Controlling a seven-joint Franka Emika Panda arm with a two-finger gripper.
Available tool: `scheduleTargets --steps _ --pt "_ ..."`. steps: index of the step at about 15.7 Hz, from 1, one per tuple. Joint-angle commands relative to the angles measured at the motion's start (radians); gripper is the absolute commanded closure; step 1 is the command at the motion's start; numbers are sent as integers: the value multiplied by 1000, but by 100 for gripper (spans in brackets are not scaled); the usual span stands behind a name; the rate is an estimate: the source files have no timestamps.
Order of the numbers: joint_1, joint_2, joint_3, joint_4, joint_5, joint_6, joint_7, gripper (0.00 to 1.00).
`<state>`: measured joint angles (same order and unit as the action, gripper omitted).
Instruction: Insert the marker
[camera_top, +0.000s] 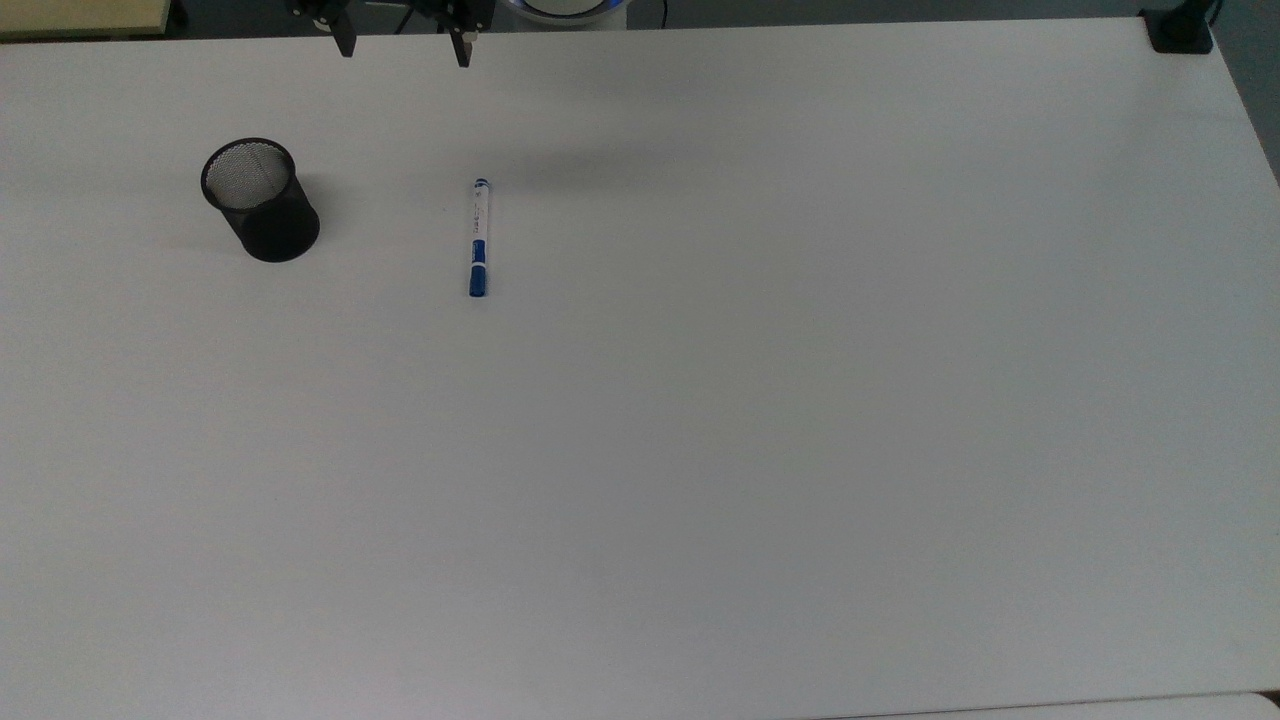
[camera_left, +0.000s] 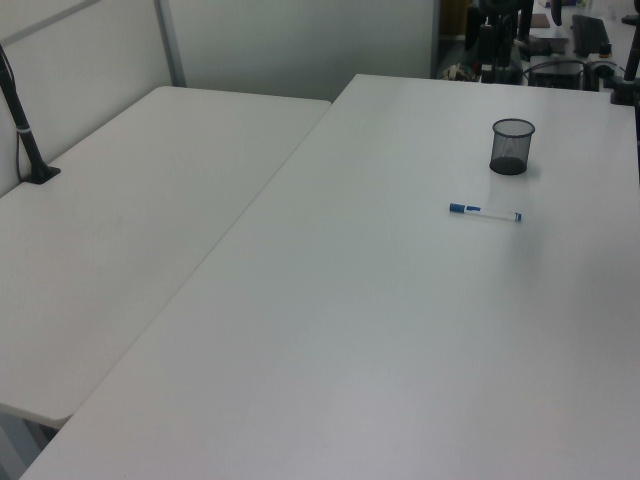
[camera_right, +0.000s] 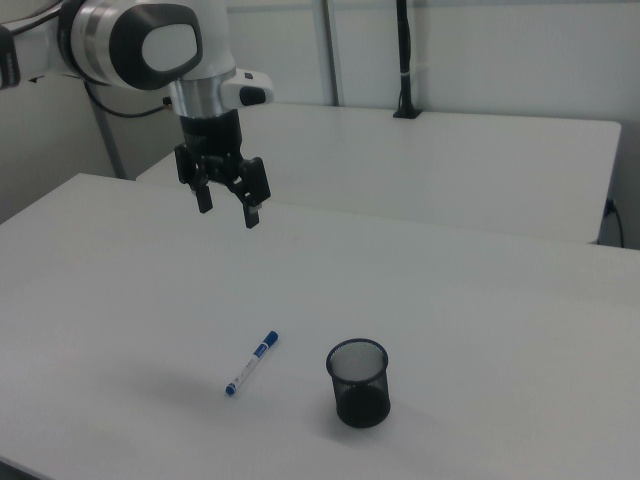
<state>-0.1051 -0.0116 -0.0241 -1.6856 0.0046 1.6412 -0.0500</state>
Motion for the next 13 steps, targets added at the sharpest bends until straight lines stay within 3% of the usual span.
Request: scheduleTargets --steps 1,5,13 --pt "-13 4 15 1 -18 5 6 0" --pt "-24 36 12 -5 -20 41 6 0" --pt "-24 154 12 -63 -100 143 6 0"
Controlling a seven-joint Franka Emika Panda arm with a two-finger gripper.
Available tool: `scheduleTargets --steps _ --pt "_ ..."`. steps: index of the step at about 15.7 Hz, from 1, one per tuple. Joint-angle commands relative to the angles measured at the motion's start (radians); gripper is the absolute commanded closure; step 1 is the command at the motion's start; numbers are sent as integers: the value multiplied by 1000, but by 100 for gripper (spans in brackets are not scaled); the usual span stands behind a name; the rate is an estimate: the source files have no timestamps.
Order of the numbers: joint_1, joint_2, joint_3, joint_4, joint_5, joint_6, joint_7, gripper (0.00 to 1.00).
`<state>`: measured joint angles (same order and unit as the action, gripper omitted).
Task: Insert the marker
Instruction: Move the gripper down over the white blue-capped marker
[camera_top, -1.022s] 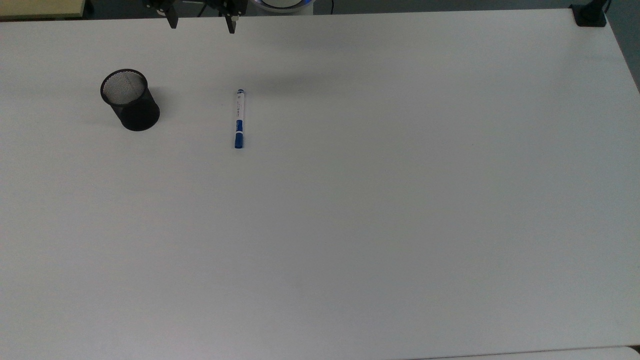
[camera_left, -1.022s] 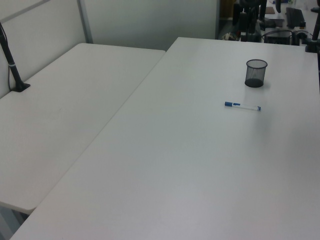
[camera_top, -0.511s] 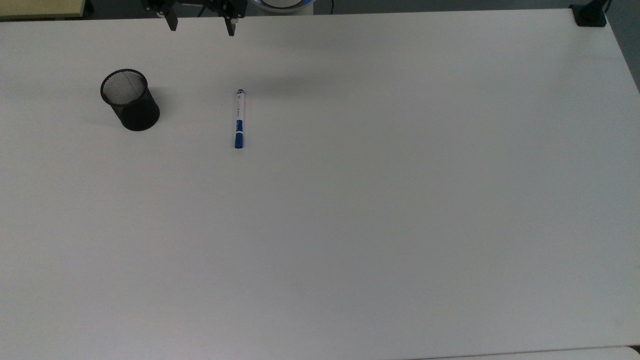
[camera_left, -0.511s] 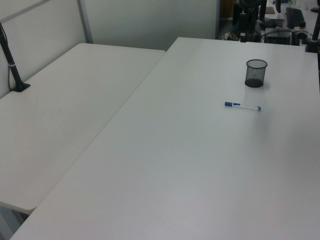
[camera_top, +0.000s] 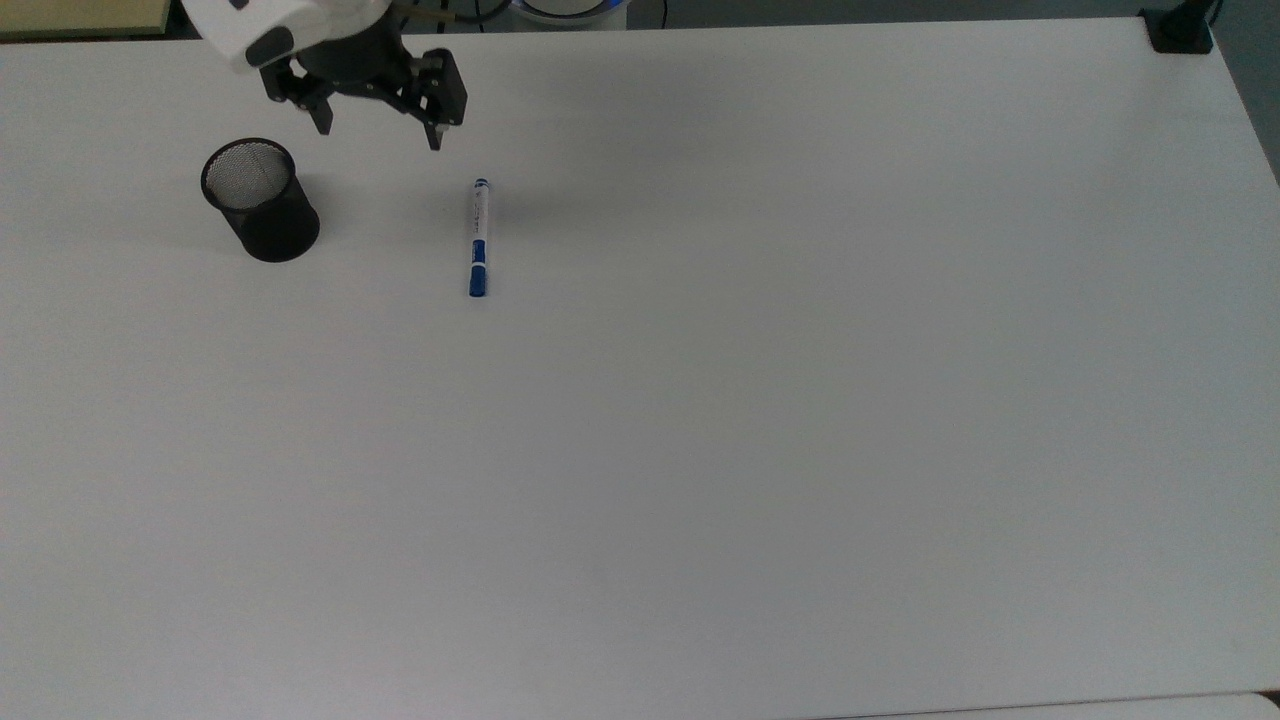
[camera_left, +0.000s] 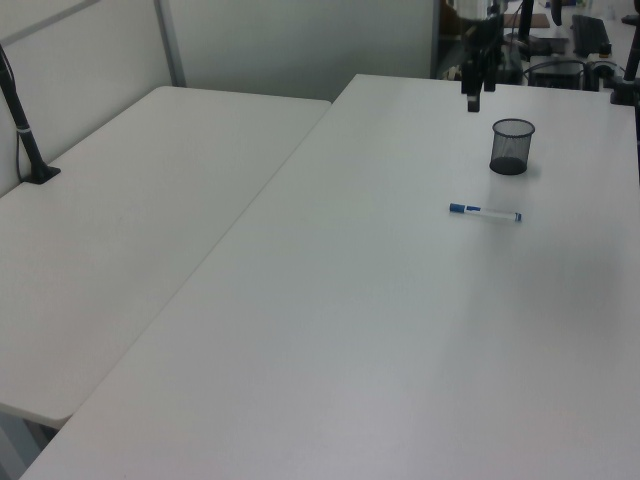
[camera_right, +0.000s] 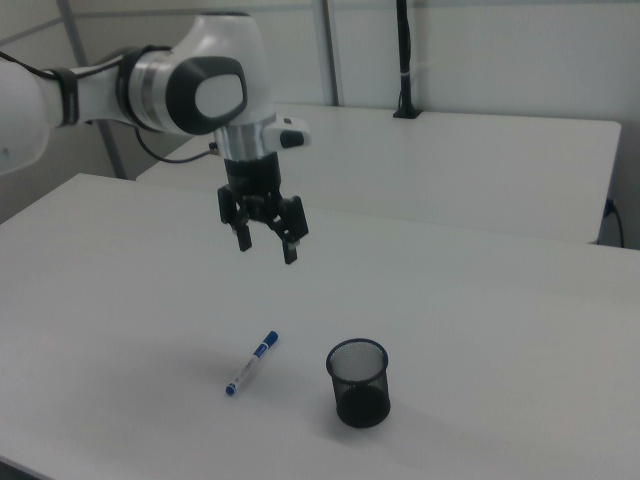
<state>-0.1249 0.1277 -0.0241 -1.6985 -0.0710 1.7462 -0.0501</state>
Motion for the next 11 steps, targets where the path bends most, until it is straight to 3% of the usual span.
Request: scheduleTargets --steps 1,5,11 --pt "-2 18 12 -79 -33 56 6 0" --pt "14 30 18 -183 -36 154 13 4" --pt "39 82 41 -253 -39 263 25 16"
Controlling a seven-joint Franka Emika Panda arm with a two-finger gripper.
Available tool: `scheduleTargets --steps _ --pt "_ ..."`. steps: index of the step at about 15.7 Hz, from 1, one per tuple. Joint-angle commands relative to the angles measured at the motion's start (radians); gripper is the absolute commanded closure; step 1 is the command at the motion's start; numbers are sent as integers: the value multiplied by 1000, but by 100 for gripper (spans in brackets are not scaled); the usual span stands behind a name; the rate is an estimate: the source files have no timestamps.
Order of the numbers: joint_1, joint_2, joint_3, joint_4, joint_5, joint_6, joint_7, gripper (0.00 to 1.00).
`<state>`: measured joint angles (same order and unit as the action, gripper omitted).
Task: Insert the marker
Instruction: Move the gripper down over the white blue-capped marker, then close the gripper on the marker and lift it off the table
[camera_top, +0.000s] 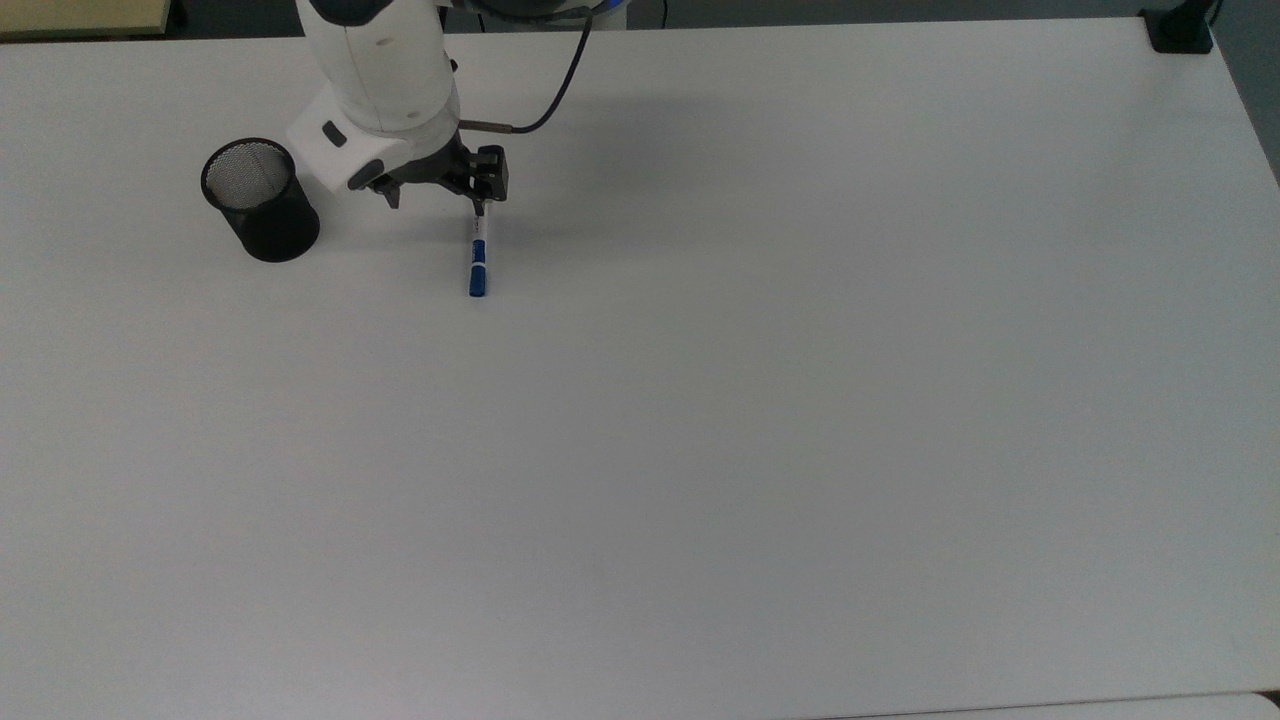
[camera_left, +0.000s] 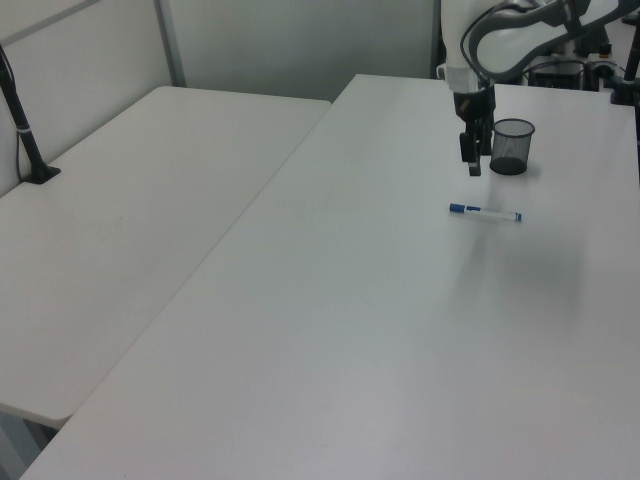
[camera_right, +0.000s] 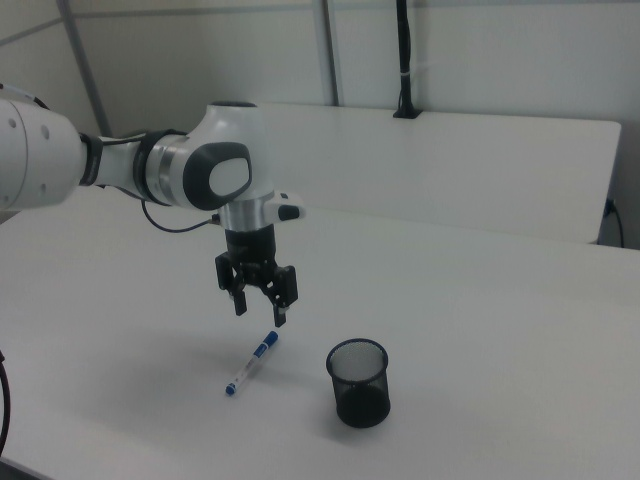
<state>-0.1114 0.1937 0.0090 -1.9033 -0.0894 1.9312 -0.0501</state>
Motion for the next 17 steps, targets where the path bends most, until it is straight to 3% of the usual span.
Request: scheduleTargets --steps 1,6,10,12,17 --pt "33 30 6 -46 -24 93 47 16" --pt "76 107 8 -40 -78 152 124 16" --pt "79 127 6 -39 -90 163 131 36" --pt "79 134 6 -39 -92 164 131 38" --pt "79 158 8 -37 -112 190 131 54"
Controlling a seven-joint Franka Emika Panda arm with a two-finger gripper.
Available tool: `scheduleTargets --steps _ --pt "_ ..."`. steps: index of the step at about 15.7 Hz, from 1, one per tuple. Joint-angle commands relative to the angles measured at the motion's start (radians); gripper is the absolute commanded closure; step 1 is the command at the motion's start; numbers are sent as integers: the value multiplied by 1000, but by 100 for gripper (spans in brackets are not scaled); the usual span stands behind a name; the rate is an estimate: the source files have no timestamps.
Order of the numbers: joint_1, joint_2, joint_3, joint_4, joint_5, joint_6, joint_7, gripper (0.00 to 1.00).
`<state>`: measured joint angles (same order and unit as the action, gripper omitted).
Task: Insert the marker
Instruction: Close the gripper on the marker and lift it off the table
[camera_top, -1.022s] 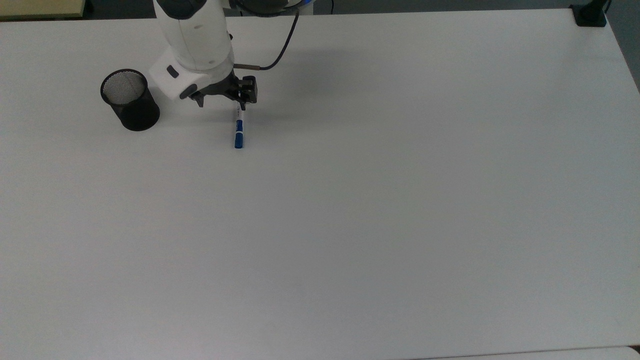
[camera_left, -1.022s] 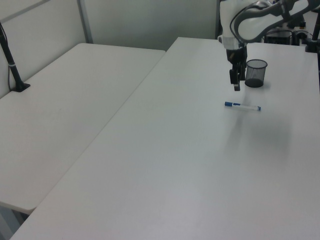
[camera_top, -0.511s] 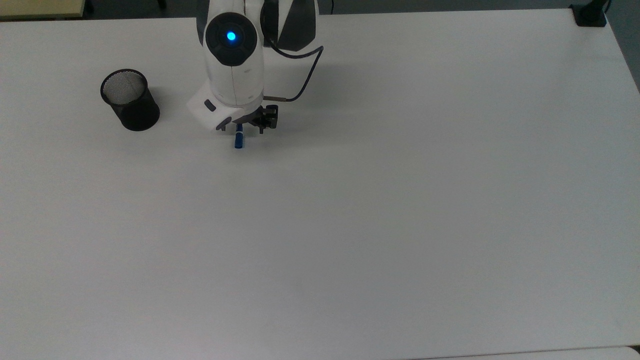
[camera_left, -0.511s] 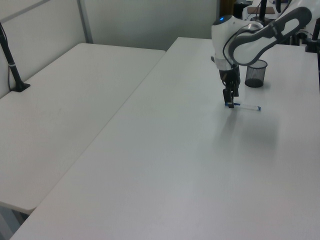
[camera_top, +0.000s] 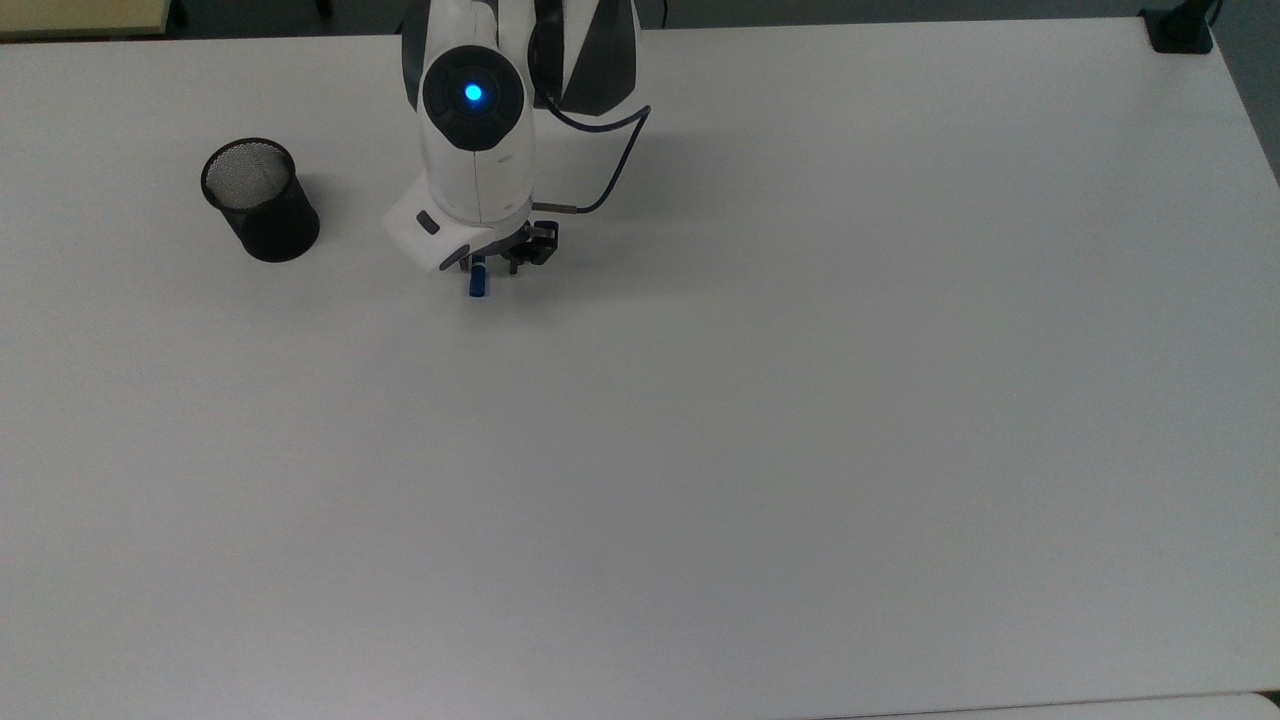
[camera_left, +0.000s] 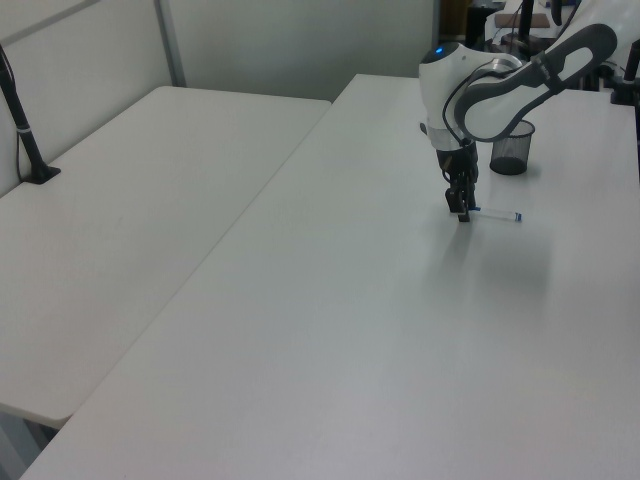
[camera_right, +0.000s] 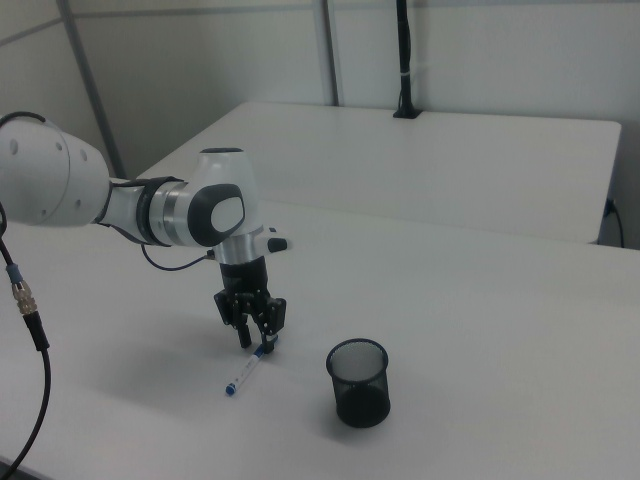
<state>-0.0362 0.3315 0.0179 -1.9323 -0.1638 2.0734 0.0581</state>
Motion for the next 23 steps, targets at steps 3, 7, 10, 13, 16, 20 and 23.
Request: scheduleTargets --steps 3,7,10,13,16,20,23 --pt "4 21 -3 -7 -37 54 22 66" --pt "4 21 -1 -4 -37 54 22 82" --pt "4 21 -1 -2 -37 54 22 89" --pt "4 18 -3 -2 -37 54 23 91" --pt "4 4 -1 18 -36 47 23 92" --pt "-13 -60 -1 21 -28 50 42 92" --pt "-42 -123 -1 21 -20 50 39 92"
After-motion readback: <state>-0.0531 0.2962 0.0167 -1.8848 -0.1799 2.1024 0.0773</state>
